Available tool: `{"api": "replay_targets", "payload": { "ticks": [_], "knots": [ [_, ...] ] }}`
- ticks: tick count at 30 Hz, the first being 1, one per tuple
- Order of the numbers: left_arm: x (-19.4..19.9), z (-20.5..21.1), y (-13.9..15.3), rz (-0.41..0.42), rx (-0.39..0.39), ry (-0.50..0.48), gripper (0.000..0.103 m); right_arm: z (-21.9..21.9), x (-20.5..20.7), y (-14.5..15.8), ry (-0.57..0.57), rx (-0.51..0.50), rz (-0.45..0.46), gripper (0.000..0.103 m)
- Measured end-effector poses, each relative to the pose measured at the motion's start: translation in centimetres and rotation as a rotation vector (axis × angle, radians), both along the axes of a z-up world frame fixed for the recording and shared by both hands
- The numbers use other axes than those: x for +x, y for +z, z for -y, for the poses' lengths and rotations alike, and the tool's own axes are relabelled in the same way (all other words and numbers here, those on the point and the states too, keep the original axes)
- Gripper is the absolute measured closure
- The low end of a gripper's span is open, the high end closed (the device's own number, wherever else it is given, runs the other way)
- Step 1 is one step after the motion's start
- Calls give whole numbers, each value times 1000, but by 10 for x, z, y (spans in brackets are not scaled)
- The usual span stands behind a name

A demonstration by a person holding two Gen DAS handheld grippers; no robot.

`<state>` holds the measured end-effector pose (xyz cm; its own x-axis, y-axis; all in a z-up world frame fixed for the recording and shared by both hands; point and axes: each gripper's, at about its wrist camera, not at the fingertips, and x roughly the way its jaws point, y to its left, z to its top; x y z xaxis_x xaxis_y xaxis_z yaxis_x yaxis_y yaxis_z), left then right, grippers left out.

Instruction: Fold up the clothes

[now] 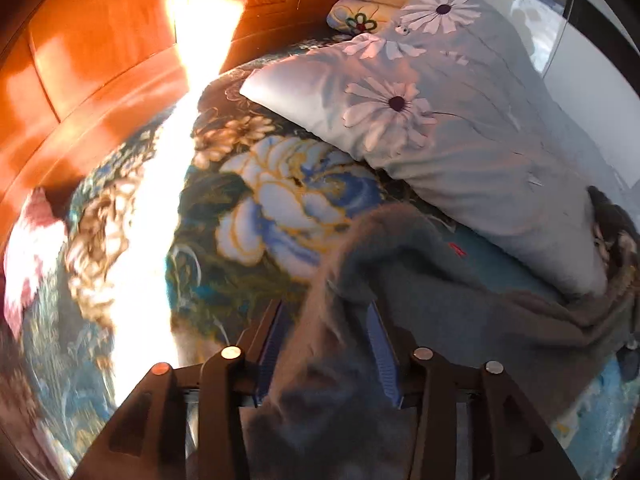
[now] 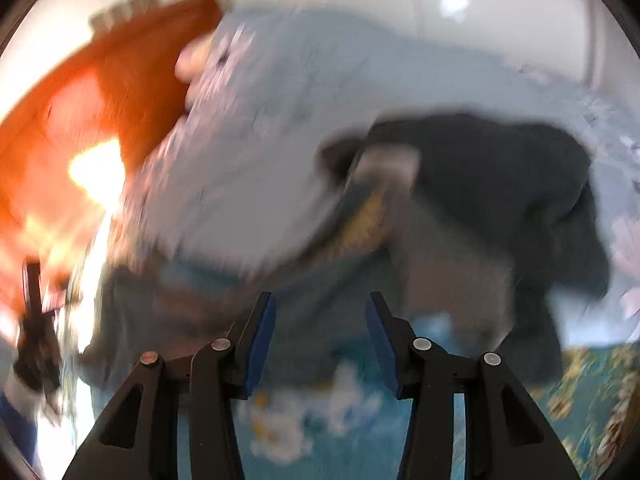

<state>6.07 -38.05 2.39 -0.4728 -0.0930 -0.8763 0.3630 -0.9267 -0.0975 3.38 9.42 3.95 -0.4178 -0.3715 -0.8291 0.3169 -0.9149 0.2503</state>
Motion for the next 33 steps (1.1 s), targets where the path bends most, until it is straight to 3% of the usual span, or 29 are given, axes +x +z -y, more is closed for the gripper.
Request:
{"api": "replay_targets", "payload": {
  "ticks": [4, 6, 10, 14, 16, 17, 19, 21, 24, 33],
  "knots": [
    [37, -34, -1, -26, 56, -60, 49, 43, 17, -54, 110, 31, 108, 55],
    [50, -50, -11, 0, 42, -84, 47, 63, 21, -73, 161, 67, 131, 55],
    [76, -81, -32, 52, 13, -132, 46, 86, 20, -92, 192, 220, 83, 55],
    [91, -90, -46, 89, 38, -119, 46, 95, 13, -91, 169, 273, 23, 55],
    [95, -88, -51, 102, 61, -96, 46, 98, 11, -96, 171, 283, 42, 56],
    [96, -87, -52, 108, 74, -83, 46, 99, 11, -99, 172, 288, 56, 61],
    [99, -85, -53, 109, 89, -64, 46, 97, 9, -105, 177, 276, 93, 91],
    [100, -85, -52, 110, 92, -60, 46, 91, 13, -102, 169, 234, 110, 98],
    [100, -85, -51, 112, 95, -57, 45, 76, 19, -83, 141, 128, 120, 99],
    [109, -84, -50, 101, 126, -33, 44, -30, 47, 17, -22, -311, 77, 103]
  ]
}}
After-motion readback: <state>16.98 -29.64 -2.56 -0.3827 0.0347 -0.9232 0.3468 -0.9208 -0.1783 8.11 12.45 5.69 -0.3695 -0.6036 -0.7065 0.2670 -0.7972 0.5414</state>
